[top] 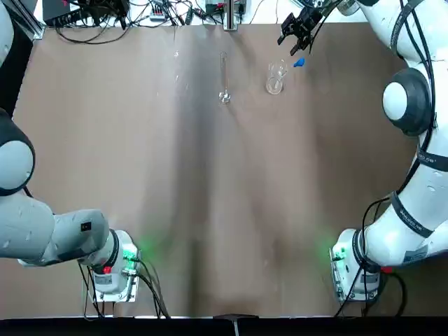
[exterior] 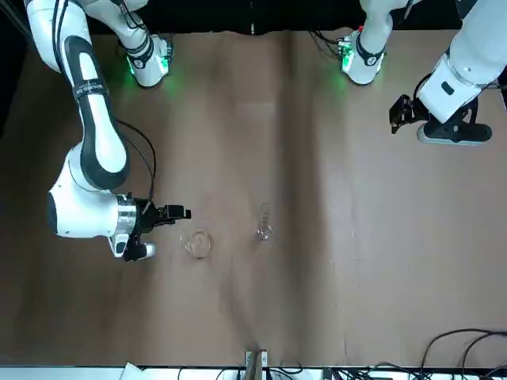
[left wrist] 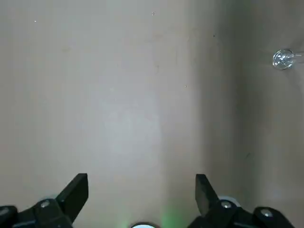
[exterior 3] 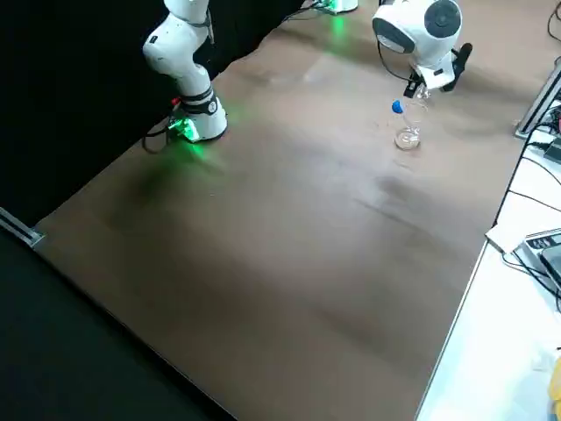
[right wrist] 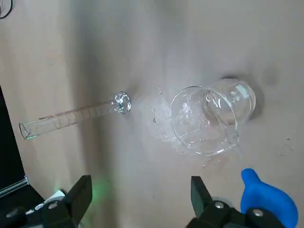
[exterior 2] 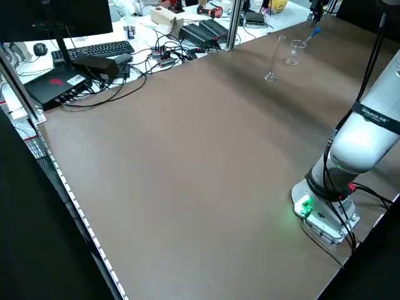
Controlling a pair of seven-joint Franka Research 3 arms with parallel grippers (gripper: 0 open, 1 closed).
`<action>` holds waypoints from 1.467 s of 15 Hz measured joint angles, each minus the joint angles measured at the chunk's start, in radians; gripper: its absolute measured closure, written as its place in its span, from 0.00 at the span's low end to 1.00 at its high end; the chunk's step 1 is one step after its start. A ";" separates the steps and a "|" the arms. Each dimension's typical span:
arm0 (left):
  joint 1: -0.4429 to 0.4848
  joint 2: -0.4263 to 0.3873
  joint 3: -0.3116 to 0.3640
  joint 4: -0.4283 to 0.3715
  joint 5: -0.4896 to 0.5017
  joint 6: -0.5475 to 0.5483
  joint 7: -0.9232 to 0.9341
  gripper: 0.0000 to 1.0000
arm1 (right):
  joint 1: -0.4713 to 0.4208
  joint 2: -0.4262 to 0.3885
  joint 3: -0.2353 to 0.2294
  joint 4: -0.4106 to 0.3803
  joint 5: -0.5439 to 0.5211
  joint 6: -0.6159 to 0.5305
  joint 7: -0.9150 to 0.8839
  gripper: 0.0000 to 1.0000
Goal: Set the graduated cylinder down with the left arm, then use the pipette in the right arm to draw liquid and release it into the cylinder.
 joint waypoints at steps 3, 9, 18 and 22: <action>0.000 0.002 0.000 -0.001 -0.014 0.000 0.000 0.00 | -0.003 0.000 -0.004 0.000 -0.001 0.000 0.001 0.08; 0.002 0.013 0.000 0.000 -0.016 0.002 -0.003 0.00 | -0.033 -0.023 -0.008 0.032 -0.206 -0.025 0.000 0.05; 0.002 0.010 0.000 0.009 -0.016 0.002 -0.003 0.00 | -0.080 -0.244 -0.006 0.056 -0.552 -0.253 0.000 0.03; 0.002 0.010 0.000 0.011 -0.016 0.002 -0.003 0.00 | -0.085 -0.349 -0.007 0.058 -0.596 -0.314 0.002 0.00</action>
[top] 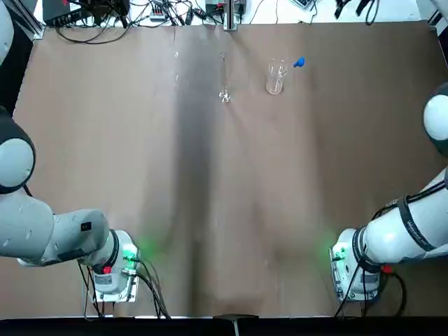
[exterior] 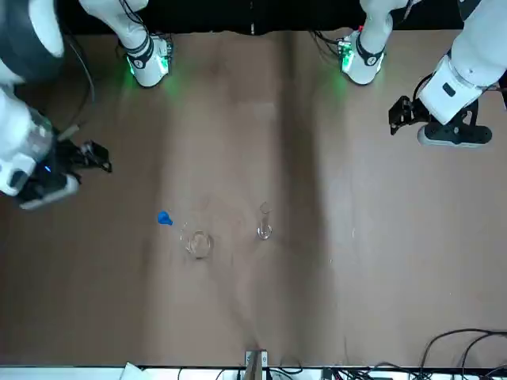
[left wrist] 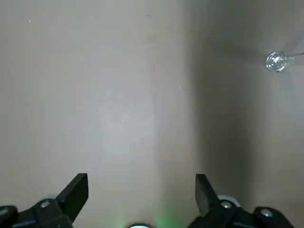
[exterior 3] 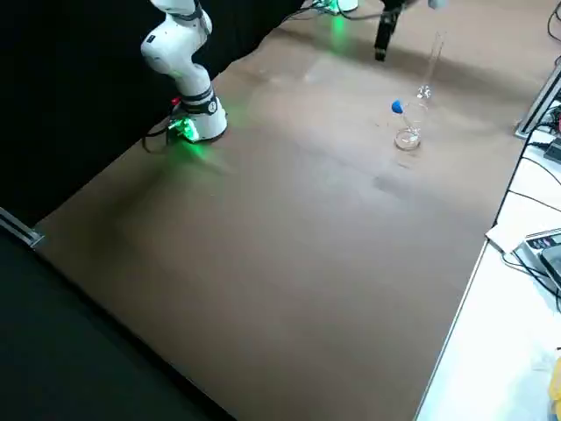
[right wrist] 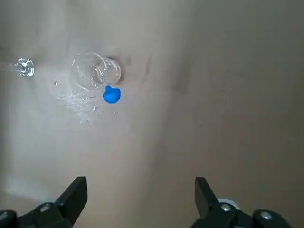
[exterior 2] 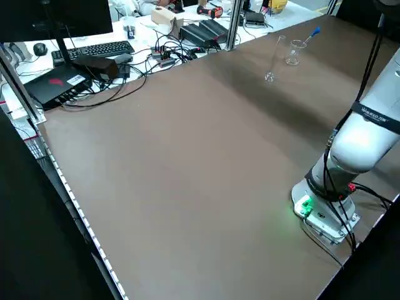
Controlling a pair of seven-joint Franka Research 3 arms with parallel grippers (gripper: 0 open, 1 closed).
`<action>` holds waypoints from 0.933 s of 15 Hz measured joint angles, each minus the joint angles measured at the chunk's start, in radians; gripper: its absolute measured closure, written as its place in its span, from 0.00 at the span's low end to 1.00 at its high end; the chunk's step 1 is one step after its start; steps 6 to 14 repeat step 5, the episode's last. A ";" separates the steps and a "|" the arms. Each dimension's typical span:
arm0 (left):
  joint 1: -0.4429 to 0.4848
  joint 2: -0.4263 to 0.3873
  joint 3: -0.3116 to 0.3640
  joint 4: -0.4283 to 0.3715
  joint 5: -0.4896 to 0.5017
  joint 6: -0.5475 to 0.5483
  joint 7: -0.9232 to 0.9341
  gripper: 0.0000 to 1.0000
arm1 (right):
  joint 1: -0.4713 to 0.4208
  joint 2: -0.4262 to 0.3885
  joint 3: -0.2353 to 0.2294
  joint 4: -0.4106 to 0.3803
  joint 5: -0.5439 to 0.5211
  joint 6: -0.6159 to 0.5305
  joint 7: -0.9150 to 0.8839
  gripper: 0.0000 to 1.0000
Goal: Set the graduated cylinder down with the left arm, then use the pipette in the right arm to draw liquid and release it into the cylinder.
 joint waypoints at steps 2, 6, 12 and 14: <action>0.000 -0.001 0.000 0.001 0.000 0.000 -0.003 0.00 | -0.027 -0.074 -0.003 -0.002 -0.006 -0.024 0.000 0.00; 0.001 -0.001 0.000 0.002 0.000 0.000 -0.006 0.00 | -0.032 -0.113 -0.003 -0.019 -0.008 -0.040 0.019 0.00; 0.001 -0.001 0.000 0.002 0.000 0.000 -0.006 0.00 | -0.032 -0.113 -0.003 -0.019 -0.008 -0.040 0.019 0.00; 0.001 -0.001 0.000 0.002 0.000 0.000 -0.006 0.00 | -0.032 -0.113 -0.003 -0.019 -0.008 -0.040 0.019 0.00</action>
